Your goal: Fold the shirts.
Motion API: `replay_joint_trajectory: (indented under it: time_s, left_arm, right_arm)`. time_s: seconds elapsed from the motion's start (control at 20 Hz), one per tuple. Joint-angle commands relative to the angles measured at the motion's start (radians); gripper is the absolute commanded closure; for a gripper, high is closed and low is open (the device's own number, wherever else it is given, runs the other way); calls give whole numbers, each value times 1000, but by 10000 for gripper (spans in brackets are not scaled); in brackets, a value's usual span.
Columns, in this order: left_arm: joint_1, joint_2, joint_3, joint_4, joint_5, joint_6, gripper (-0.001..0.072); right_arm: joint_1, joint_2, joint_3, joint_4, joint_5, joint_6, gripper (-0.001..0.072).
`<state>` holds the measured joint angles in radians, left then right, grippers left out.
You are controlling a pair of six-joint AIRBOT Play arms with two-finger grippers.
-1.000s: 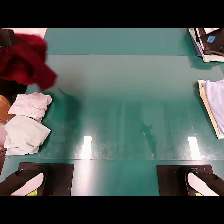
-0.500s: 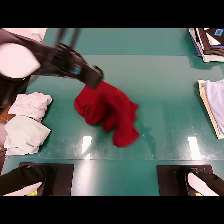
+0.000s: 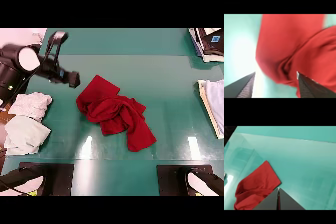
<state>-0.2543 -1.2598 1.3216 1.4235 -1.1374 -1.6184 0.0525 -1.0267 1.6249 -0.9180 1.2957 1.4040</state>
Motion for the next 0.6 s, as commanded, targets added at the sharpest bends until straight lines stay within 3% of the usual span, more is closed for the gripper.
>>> replay_joint_trajectory:
  time_s: [0.0,0.45,0.5,0.55]
  left_arm:
    - [161,-50,-225,-245,117,39,97]
    - [187,-260,-278,-507,253,148,102]
    - [187,-260,-275,-517,263,154,254]
    - [187,-260,-267,-517,266,158,476]
  right_arm:
    - [0,0,1,1,16,0,695]
    - [0,0,1,1,26,0,695]
    - [0,0,1,1,34,0,695]
    - [0,0,0,-1,47,0,695]
